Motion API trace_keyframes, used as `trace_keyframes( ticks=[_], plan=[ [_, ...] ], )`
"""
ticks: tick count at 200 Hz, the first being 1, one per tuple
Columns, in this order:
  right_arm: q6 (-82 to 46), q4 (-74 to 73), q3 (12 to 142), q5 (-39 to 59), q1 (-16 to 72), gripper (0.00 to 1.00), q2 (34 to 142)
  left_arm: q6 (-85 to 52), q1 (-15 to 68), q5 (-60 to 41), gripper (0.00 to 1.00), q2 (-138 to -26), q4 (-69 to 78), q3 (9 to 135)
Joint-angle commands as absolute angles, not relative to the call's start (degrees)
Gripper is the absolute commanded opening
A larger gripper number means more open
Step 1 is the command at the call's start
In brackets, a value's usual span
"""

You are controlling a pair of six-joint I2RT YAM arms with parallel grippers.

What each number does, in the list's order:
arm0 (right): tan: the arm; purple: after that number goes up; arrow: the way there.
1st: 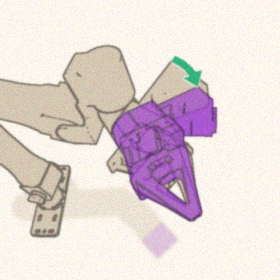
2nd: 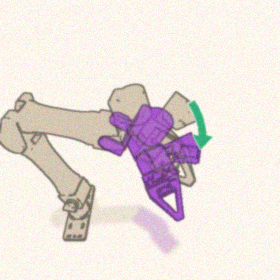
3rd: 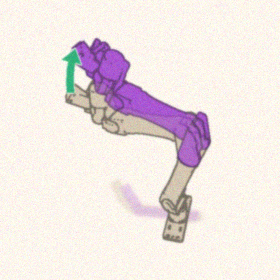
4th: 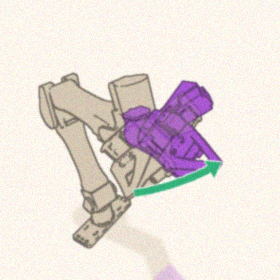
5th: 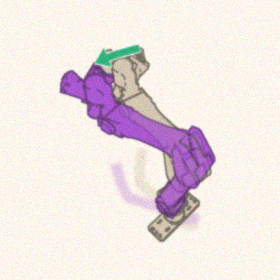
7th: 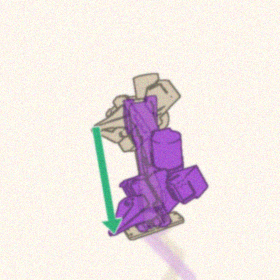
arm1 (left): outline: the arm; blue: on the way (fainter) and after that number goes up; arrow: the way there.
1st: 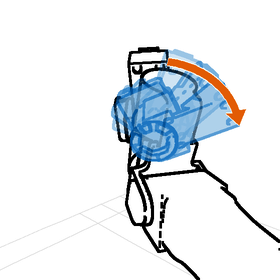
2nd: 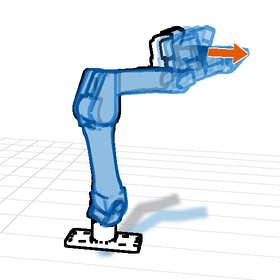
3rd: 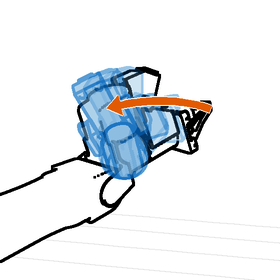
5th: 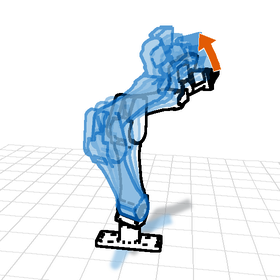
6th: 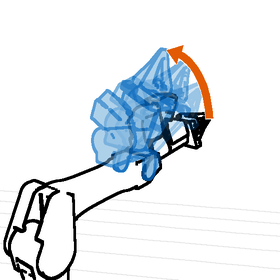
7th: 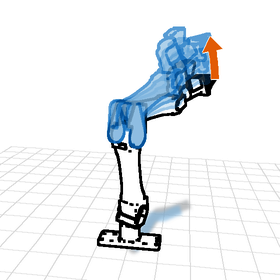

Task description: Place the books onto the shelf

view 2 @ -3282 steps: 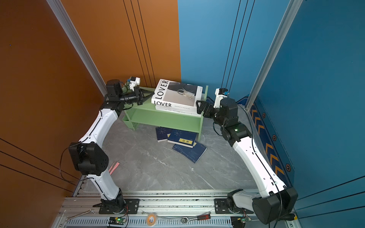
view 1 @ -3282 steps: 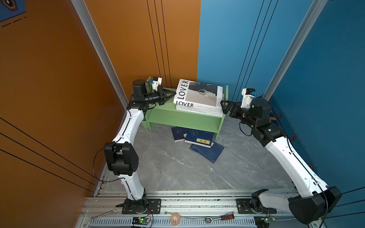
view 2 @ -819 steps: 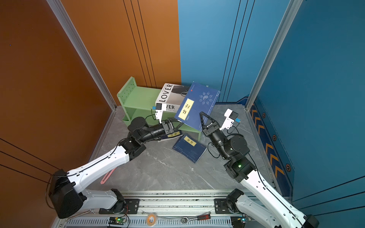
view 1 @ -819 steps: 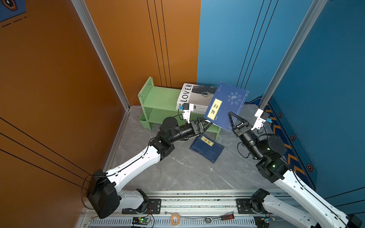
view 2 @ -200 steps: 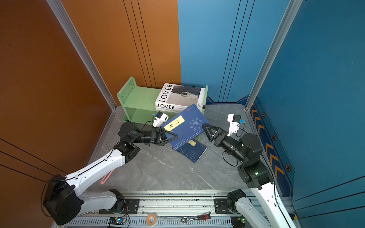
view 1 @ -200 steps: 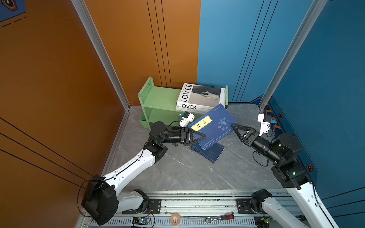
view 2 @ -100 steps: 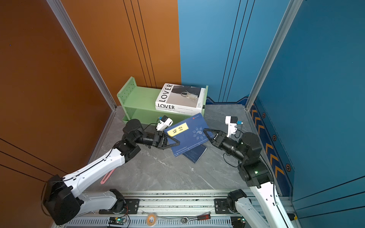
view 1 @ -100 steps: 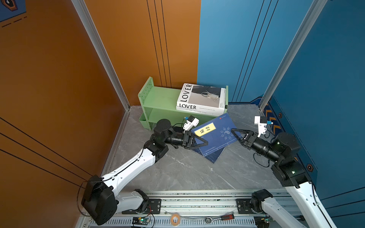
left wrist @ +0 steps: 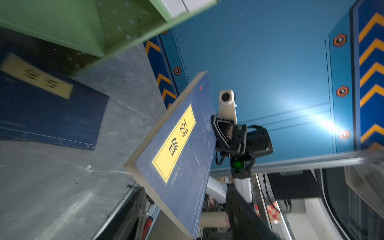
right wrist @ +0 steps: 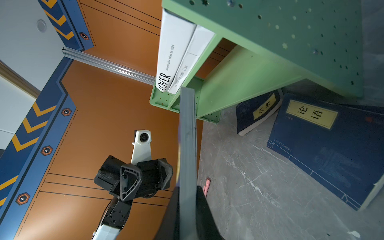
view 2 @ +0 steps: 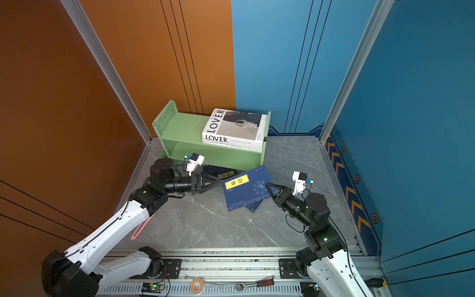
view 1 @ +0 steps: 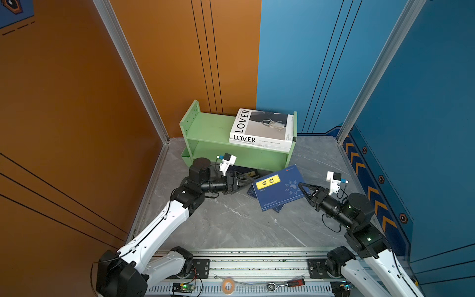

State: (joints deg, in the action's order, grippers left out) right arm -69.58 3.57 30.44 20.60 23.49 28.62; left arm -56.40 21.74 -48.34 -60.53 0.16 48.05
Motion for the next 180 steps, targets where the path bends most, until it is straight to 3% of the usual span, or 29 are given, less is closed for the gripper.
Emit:
trace_keyframes(
  ticks=[1,85,146,180],
  plan=[
    [-73.0,-5.2,27.8,13.7,27.1,0.11,29.5,-58.3,16.7,-41.8,0.68,-56.4,-0.5,43.7],
    [-70.8,-19.8,32.5,7.6,36.7,0.10,51.9,-59.9,0.5,-45.1,0.71,-46.5,-4.2,34.8],
    [-70.8,-24.0,42.2,2.6,36.2,0.09,68.8,-61.3,-0.5,-45.4,0.70,-45.8,-1.3,31.1],
    [-74.7,-33.6,44.1,4.0,33.5,0.09,75.1,-62.1,-0.4,-44.6,0.71,-43.5,-0.6,29.2]
  ],
)
